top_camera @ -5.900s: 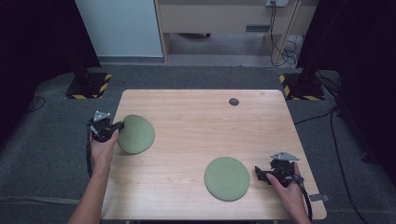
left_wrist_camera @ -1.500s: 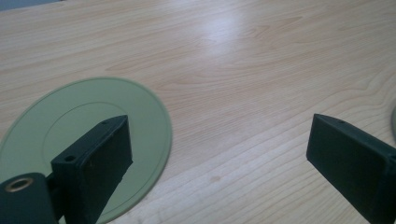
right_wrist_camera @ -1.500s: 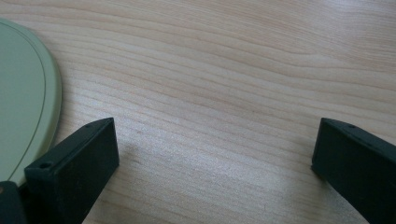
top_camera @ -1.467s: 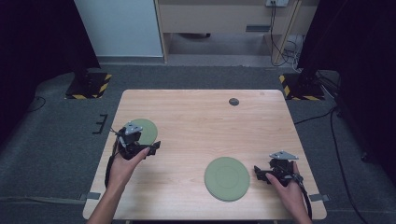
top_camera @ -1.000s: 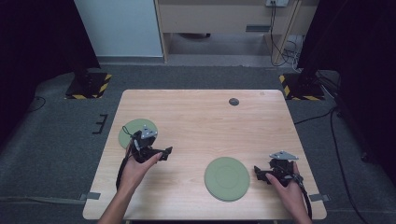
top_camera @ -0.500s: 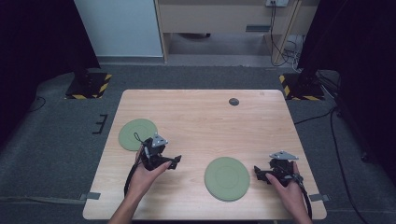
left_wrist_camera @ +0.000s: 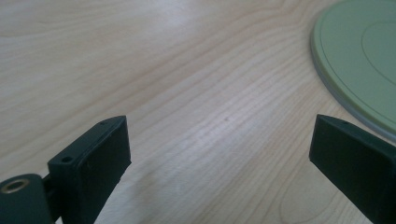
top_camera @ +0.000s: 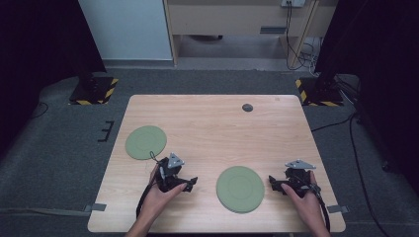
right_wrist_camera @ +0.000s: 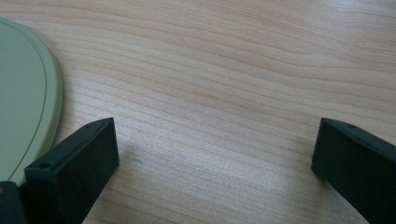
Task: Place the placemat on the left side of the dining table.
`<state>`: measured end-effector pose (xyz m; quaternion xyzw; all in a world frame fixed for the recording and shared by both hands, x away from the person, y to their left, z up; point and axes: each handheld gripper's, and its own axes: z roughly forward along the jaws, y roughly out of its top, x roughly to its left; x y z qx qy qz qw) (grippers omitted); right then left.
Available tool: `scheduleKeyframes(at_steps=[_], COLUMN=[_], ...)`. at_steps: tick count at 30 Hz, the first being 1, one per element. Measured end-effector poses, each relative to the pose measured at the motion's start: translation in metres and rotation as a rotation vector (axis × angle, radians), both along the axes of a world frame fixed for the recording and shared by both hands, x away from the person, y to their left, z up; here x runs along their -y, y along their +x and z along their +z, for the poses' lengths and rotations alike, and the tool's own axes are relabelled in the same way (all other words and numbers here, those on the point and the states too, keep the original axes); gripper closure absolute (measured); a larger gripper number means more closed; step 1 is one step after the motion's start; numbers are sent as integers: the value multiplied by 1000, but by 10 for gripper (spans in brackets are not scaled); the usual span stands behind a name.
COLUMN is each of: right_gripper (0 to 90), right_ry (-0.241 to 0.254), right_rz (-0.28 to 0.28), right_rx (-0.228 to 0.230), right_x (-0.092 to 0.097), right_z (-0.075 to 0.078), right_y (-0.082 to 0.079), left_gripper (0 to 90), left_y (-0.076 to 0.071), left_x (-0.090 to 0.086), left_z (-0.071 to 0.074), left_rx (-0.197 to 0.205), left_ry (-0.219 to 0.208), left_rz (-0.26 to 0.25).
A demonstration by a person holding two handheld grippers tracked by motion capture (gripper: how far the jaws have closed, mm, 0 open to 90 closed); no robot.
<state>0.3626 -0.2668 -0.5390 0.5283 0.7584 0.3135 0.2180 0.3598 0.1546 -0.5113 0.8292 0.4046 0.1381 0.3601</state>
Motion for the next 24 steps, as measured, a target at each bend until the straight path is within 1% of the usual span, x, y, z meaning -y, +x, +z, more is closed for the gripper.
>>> scheduleKeyframes(at_steps=[2, 4, 7, 9, 11, 13, 16, 24], right_gripper=[8, 8, 8, 8, 9, 8, 9, 9], right_ry=[0, 0, 1, 0, 0, 1, 0, 0], right_rz=[0, -1, -1, 0, 0, -1, 0, 0], right_rx=[0, 0, 0, 0, 0, 0, 0, 1], right_x=[0, 0, 0, 0, 0, 0, 0, 0], right_z=[0, 0, 0, 0, 0, 0, 0, 0], right_y=[0, 0, 0, 0, 0, 0, 0, 0], left_gripper=[47, 47, 46, 37, 24, 25, 9, 6], left_y=[0, 0, 1, 1, 2, 2, 3, 3], left_x=[6, 12, 20, 26, 29, 30, 31, 31], left_z=[-7, -13, -18, -21, -23, -23, -25, -25], left_rx=[-13, -18, -14, -10, 6, 10, 28, 27], left_ry=[8, 16, 30, 49, 65, 63, 55, 54], left_rz=[-10, -17, -27, -33, -37, -34, -30, -30])
